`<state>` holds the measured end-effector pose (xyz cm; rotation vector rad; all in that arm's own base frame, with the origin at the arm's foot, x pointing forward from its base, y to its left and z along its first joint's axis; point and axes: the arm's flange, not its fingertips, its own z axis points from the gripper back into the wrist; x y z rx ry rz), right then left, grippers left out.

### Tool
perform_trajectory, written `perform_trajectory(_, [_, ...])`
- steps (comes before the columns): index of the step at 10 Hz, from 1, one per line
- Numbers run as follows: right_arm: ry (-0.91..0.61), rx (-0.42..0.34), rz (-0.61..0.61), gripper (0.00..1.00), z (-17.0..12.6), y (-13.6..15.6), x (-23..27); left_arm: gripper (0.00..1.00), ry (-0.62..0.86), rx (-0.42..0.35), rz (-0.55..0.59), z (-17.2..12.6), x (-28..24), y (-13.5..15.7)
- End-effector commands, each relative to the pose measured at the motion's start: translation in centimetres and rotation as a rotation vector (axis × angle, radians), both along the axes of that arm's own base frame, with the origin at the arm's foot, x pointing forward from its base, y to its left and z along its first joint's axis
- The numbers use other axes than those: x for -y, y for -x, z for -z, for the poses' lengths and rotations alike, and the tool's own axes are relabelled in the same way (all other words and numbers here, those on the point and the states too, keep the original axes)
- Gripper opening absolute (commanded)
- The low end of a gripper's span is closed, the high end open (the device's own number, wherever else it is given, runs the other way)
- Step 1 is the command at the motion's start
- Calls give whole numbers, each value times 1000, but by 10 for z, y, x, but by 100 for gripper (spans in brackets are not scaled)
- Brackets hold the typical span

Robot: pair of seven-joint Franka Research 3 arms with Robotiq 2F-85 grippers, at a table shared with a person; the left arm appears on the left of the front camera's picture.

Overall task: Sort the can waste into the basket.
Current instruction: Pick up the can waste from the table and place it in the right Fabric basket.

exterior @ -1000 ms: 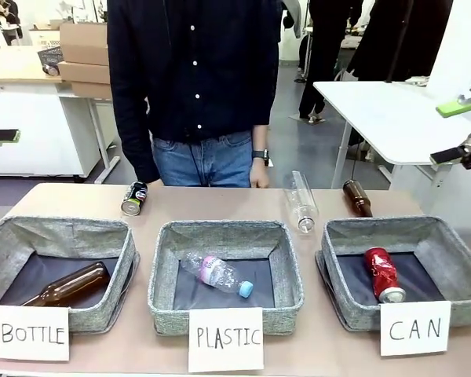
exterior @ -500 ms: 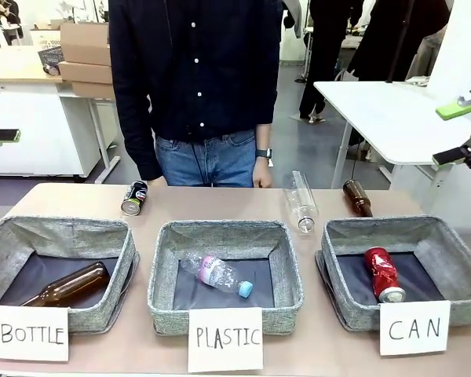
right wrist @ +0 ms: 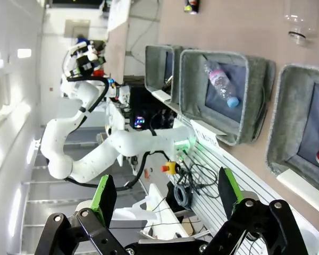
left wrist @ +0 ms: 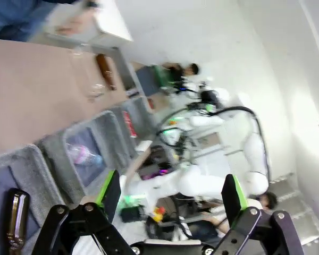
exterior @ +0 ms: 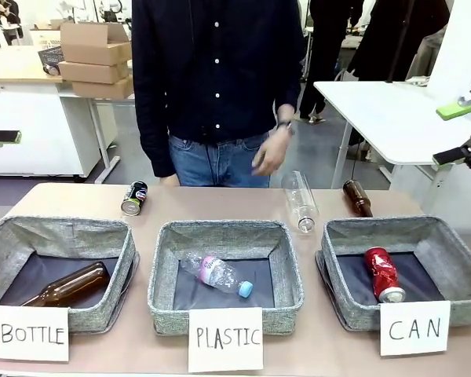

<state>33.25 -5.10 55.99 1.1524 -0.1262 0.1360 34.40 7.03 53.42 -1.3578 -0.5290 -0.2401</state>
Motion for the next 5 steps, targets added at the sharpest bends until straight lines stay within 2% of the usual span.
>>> perform_trajectory(1, [16,28,-7,100,2,0,2,100,-400,6,-146,-30,39,-51])
perform_trajectory(2, [16,28,-7,100,2,0,2,100,-639,-11,-241,-36,53,-98])
perform_trajectory(3, [16,28,-7,100,2,0,2,100,-813,-14,-294,-31,62,-133])
perform_trajectory(4, [16,28,-7,100,2,0,2,100,-959,-21,-342,-19,73,-163])
perform_trajectory(5, [16,28,-7,100,2,0,2,100,-1070,-65,-402,-5,83,-189])
